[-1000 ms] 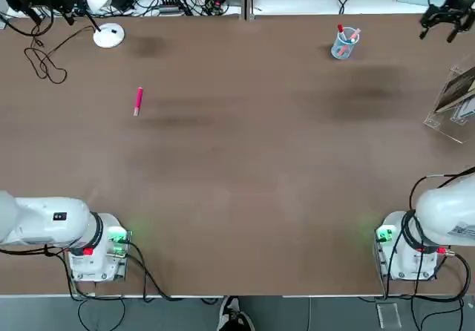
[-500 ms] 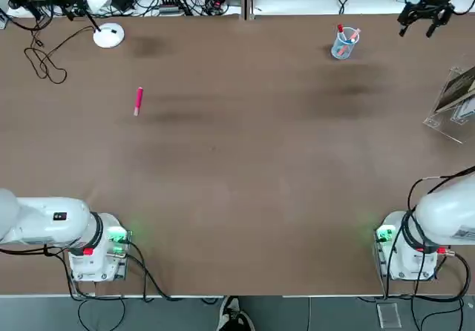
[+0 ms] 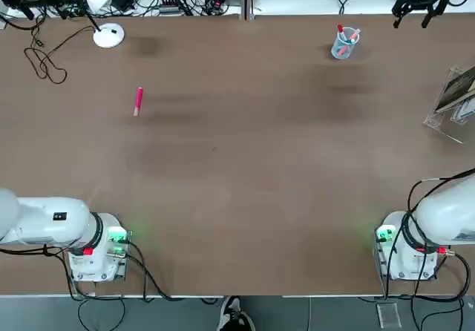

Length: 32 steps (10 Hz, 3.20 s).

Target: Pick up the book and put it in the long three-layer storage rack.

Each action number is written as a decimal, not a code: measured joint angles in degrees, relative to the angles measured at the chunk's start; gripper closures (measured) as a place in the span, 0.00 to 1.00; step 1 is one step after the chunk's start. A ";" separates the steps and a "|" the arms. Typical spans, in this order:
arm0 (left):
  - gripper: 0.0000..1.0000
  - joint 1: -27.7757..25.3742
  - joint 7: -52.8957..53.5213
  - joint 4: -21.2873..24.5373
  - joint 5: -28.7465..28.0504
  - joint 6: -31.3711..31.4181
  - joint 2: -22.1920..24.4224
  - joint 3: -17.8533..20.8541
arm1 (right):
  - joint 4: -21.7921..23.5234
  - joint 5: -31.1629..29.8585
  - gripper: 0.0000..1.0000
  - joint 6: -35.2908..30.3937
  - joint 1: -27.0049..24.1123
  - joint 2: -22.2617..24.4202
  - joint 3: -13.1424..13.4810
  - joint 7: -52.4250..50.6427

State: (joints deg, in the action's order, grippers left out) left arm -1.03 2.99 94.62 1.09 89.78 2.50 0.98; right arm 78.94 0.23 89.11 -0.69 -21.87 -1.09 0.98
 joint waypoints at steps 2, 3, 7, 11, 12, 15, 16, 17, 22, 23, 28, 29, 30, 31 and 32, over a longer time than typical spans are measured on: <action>0.00 0.12 0.03 -0.09 0.01 -0.19 0.00 -0.06 | 0.60 -0.61 0.00 0.12 2.58 2.15 2.35 0.55; 0.00 0.19 0.05 -0.09 0.01 -0.19 0.00 -0.07 | 0.77 -1.34 0.00 0.31 3.26 3.14 2.98 0.63; 0.00 0.28 0.06 -0.20 0.01 0.65 0.00 -0.07 | 2.04 -2.90 0.00 2.85 3.46 8.67 3.51 0.45; 0.00 0.34 0.06 -0.46 0.01 2.33 0.01 -0.09 | 2.19 -8.54 0.00 0.82 3.53 15.05 0.28 0.41; 0.00 0.36 0.07 -0.48 0.01 2.45 0.01 -0.10 | 2.19 -8.87 0.00 0.07 3.59 15.86 -0.37 0.44; 0.00 0.38 0.07 -0.51 0.01 2.74 0.01 -0.10 | 2.18 -8.95 0.00 -0.12 3.61 17.14 -0.80 0.45; 0.00 0.38 0.07 -0.51 0.01 2.81 0.01 -0.10 | 2.18 -8.85 0.00 -0.04 3.60 17.36 -0.75 0.45; 0.00 0.38 0.07 -0.51 0.01 2.84 0.01 -0.10 | 2.18 -8.78 0.00 -0.04 3.60 17.53 -0.73 0.46; 0.00 0.50 0.07 -0.51 0.01 2.86 0.01 -0.22 | 2.19 -8.36 0.00 -0.13 3.60 18.00 -0.71 0.33; 0.00 0.52 0.07 -0.51 0.01 2.86 0.01 -0.26 | 2.30 -7.57 0.00 -0.14 3.60 18.02 -0.67 -0.25; 0.00 0.53 0.07 -0.52 0.01 2.88 0.01 -0.37 | 5.57 -2.78 0.00 2.32 3.55 18.05 0.60 -3.49; 0.00 0.53 0.07 -0.53 0.01 2.88 0.01 -0.37 | 6.02 -2.46 0.00 2.51 3.56 18.05 0.64 -3.69; 0.00 0.53 0.07 -0.53 0.01 2.88 0.01 -0.38 | 6.21 -2.31 0.00 2.52 3.57 18.07 0.63 -3.78; 0.00 0.53 0.07 -0.54 0.01 2.88 0.01 -0.38 | 6.24 -2.21 0.00 2.52 3.57 18.16 0.63 -3.88; 0.00 0.53 0.07 -0.55 0.01 2.88 0.01 -0.38 | 6.24 -2.12 0.00 2.52 3.57 18.35 0.61 -3.95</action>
State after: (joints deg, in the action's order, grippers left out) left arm -0.50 3.06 94.07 1.10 92.66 2.51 0.61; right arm 85.18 -1.89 91.62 2.89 -3.52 -0.48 -2.96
